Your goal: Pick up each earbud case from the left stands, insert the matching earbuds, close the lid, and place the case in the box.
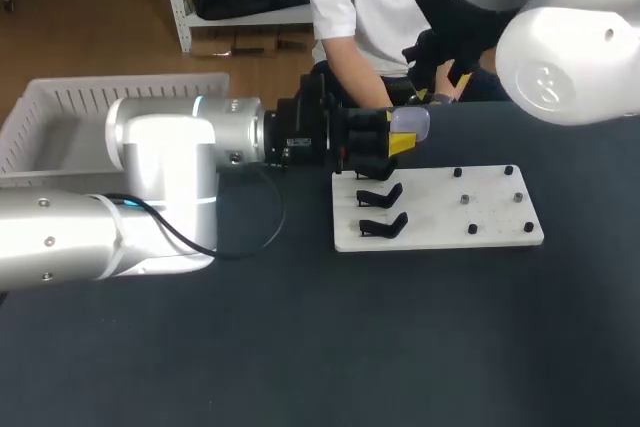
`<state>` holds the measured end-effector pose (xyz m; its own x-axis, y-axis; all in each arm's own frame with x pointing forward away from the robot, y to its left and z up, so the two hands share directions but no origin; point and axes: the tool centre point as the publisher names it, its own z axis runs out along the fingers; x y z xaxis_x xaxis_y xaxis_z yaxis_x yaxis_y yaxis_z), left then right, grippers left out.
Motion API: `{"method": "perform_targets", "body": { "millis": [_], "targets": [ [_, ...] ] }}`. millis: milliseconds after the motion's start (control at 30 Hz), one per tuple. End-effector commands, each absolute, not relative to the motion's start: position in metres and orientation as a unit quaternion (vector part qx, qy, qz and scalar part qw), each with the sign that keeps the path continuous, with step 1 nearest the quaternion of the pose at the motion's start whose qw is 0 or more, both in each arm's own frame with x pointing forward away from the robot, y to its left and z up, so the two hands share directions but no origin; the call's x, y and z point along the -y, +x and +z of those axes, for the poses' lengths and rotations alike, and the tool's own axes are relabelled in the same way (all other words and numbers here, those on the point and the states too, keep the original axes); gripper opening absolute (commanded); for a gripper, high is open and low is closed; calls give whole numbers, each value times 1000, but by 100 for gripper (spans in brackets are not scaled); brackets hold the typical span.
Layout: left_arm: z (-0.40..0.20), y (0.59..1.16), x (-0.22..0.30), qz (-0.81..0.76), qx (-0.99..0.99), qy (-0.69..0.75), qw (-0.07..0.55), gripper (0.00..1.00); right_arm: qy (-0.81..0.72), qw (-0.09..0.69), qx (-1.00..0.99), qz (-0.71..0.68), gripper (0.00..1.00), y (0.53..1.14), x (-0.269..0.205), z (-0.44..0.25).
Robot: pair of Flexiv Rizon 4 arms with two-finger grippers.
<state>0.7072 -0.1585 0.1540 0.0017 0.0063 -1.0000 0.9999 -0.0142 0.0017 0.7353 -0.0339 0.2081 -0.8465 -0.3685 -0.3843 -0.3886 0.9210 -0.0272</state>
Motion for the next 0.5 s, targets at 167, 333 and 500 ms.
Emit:
{"method": "perform_targets", "body": {
  "millis": [167, 333, 500],
  "targets": [
    [178, 708, 104, -461, -510, 493, 533, 0, -132, 280, -950, 31, 100, 697, 74, 216],
    [196, 722, 46, -409, -523, 493, 563, 0, -105, 294, -950, 26, 100, 681, 87, 210],
    [205, 742, -22, -366, -544, 487, 577, 0, -80, 299, -950, 33, 100, 663, 94, 199]
  ]
}}
